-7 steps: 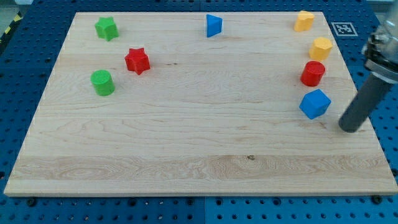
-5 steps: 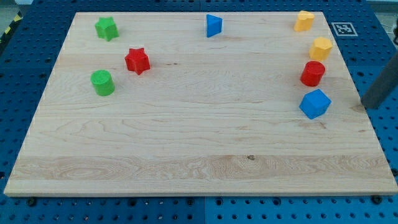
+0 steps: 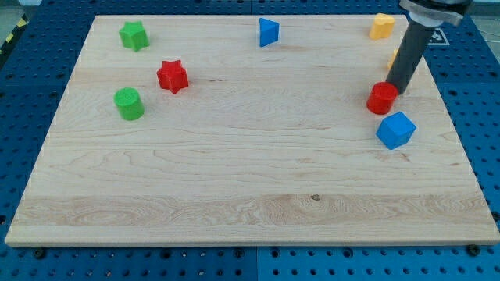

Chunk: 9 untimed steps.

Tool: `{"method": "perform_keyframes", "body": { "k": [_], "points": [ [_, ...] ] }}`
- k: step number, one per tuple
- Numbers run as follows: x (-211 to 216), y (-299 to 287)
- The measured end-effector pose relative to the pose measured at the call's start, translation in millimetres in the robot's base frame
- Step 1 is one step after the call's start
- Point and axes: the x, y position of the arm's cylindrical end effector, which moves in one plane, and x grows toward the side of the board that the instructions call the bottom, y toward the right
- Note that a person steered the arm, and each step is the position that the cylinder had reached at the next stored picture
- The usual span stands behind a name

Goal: Move red circle near to the blue cube

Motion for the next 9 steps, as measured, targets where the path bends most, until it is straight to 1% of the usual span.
{"method": "perform_keyframes", "body": {
  "k": [3,4,6,9],
  "points": [
    [9.5,-0.2],
    [-12.8,-17.9],
    [5.0,-18.7],
    [-97.8,-48.7]
  ]
}}
